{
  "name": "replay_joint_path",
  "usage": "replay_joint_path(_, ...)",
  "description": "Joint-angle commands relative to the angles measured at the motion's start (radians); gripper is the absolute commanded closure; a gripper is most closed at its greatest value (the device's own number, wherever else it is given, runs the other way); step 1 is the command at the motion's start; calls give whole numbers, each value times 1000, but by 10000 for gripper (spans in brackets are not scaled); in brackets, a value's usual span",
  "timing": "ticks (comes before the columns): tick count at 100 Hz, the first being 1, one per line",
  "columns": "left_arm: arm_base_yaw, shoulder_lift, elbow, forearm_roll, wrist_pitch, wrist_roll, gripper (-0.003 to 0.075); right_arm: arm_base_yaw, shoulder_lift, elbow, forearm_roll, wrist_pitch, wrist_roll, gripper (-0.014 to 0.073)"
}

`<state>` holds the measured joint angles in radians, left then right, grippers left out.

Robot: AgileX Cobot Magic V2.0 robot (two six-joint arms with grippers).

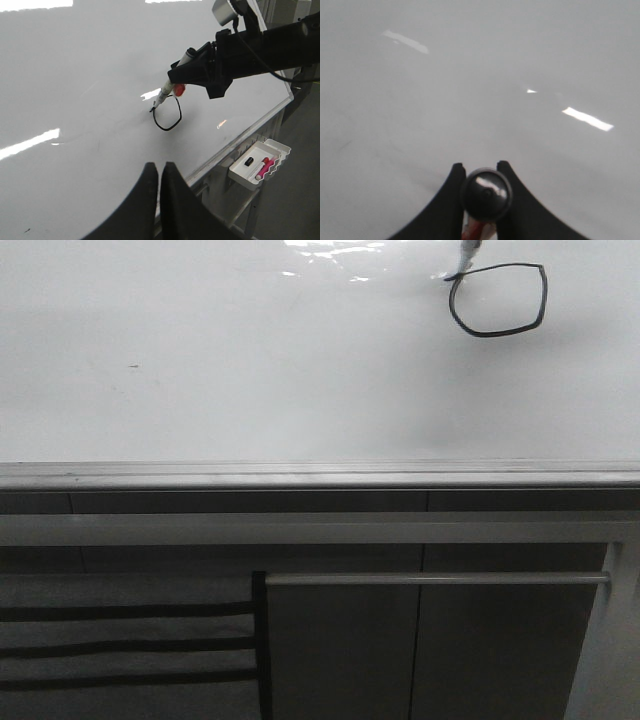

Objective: Write number 0 on whiteboard

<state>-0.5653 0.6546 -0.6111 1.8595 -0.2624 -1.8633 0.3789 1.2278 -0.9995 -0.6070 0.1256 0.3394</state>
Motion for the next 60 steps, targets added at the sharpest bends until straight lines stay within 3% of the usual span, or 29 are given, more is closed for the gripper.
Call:
replay_joint_path(1, -4, -2, -29, -2, 16, -6, 740, -6, -124, -49, -21, -36, -9, 657)
replay_joint_path(14, -4, -2, -29, -2, 14, -6, 740, -6, -258, -49, -1, -1, -9, 670)
replay_joint_path(37, -4, -2, -29, -2, 0, -6, 740, -6, -481, -37, 9, 201, -9, 670)
replay_joint_path(49, -4, -2, -29, -2, -51, -6, 739, -6, -593, 32, 101, 218, -9, 670)
replay_joint_path(60, -4, -2, -36, -2, -124, -4, 727, 10, -686, 129, 262, 201, -9, 670)
